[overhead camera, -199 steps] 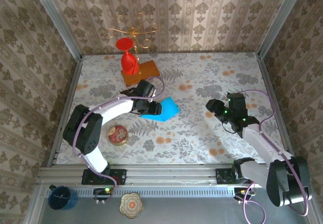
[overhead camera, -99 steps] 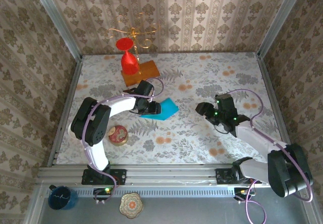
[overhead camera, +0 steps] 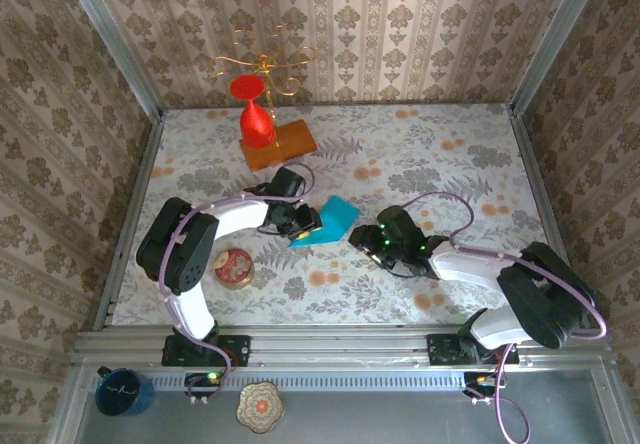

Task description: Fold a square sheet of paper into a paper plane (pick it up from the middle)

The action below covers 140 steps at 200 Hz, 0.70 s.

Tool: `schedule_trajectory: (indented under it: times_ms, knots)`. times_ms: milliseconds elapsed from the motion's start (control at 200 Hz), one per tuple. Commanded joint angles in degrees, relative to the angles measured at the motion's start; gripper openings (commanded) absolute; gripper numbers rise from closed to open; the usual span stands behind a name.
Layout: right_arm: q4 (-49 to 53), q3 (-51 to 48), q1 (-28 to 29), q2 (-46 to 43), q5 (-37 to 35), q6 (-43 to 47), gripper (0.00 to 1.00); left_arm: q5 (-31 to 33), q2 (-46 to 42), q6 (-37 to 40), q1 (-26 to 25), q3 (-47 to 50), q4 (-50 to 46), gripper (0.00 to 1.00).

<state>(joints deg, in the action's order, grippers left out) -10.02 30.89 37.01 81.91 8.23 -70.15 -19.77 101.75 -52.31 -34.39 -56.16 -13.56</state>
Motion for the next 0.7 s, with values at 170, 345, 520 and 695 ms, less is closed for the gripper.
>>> schedule_trajectory:
  times_ms: [170, 345, 520, 695]
  knots:
    - [-8.11, 4.58, 2.86, 10.15, -0.51, -6.23, 0.45, -1.5, -3.52, -11.14, -0.07, 5.32, 0.78, 0.4]
    - [-10.81, 5.27, 3.33, 12.81, -1.28, -7.72, 0.39, -4.11, -4.1, -12.58, 0.82, 7.26, 4.74, 0.39]
    - [-11.22, 6.41, 3.41, 14.45, 0.06, -7.09, 0.31, -5.93, -5.64, -11.36, 0.48, 5.63, 4.86, 0.4]
    - [-10.24, 6.81, 3.59, 15.56, 0.07, -7.19, 0.29, -6.33, -6.31, -8.96, 1.12, 4.75, 3.7, 0.4]
